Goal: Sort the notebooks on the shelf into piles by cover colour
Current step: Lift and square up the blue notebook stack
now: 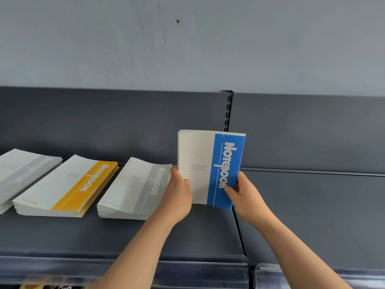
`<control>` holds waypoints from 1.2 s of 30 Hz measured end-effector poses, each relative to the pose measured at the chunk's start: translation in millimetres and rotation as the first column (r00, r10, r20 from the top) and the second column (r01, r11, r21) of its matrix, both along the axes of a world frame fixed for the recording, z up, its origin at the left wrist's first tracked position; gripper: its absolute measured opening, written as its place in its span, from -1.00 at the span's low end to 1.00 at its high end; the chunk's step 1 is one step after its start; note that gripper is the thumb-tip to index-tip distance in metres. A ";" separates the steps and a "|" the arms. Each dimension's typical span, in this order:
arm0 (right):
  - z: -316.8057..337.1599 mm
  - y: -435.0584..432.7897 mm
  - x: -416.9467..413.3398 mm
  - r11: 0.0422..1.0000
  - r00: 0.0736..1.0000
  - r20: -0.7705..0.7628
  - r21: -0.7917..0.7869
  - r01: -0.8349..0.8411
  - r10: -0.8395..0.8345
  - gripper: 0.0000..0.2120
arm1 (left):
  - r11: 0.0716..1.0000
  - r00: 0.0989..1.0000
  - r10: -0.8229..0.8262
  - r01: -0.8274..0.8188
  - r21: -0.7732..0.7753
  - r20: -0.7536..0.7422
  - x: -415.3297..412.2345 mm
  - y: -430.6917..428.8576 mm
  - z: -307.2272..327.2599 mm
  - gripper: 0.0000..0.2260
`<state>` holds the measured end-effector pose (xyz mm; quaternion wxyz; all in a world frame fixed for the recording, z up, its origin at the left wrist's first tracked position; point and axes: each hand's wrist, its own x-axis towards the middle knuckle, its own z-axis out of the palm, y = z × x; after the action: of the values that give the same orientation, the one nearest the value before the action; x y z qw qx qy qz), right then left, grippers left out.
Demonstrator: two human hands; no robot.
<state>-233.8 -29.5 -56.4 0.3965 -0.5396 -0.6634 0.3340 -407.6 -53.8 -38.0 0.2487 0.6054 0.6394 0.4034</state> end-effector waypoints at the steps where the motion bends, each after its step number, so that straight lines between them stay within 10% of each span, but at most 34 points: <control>1: 1.6 1.2 -0.4 1.000 1.000 0.005 0.005 0.010 -0.010 -0.82 | 1.000 1.000 0.006 -0.006 -0.010 0.000 -0.1 1.9 1.4 -0.79; 36: -23.4 29.2 -5.9 0.969 0.941 0.303 -0.141 0.201 -0.151 -0.81 | 0.980 0.941 0.137 -0.174 -0.095 -0.310 -1.9 25.2 -26.4 -0.83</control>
<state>-239.7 -0.3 -79.7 0.2760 -0.6718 -0.6322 0.2699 -409.5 -28.6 -64.4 0.1517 0.5913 0.7391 0.2849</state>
